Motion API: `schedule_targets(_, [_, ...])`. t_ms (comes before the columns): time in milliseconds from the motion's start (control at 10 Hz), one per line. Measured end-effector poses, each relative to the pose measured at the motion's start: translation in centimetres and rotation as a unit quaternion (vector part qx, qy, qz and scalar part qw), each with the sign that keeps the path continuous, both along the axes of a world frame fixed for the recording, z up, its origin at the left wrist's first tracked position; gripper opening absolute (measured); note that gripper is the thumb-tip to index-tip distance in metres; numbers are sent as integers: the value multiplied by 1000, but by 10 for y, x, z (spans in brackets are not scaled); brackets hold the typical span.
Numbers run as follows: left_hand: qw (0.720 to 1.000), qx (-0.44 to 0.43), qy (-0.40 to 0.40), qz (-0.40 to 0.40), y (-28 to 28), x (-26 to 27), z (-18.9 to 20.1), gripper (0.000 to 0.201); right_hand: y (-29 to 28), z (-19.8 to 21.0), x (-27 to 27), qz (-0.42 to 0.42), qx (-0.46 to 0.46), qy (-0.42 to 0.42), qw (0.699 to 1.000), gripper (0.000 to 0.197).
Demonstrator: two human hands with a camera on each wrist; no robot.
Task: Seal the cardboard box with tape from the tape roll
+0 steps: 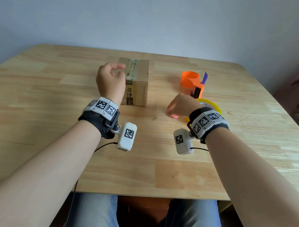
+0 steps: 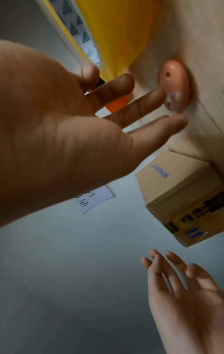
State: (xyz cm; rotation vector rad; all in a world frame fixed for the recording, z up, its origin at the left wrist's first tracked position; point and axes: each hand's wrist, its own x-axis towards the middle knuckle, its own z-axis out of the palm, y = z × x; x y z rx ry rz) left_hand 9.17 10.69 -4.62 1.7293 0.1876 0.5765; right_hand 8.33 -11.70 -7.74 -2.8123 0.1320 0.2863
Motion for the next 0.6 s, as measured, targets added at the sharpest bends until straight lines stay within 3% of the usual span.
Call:
schedule_targets(100, [996,73,43,-2,11,7,-11,38,8,-6,5,-1,-26,-16,1000,18])
schedule_targets(300, [983,-14,119,-140,14,12,-19,38,13,-12,16,10,13,-34,999,43])
schedule_targets(600, [986,-6,111,-124,17,11,-11,44,21,-7,16,46,116,-83,989,55])
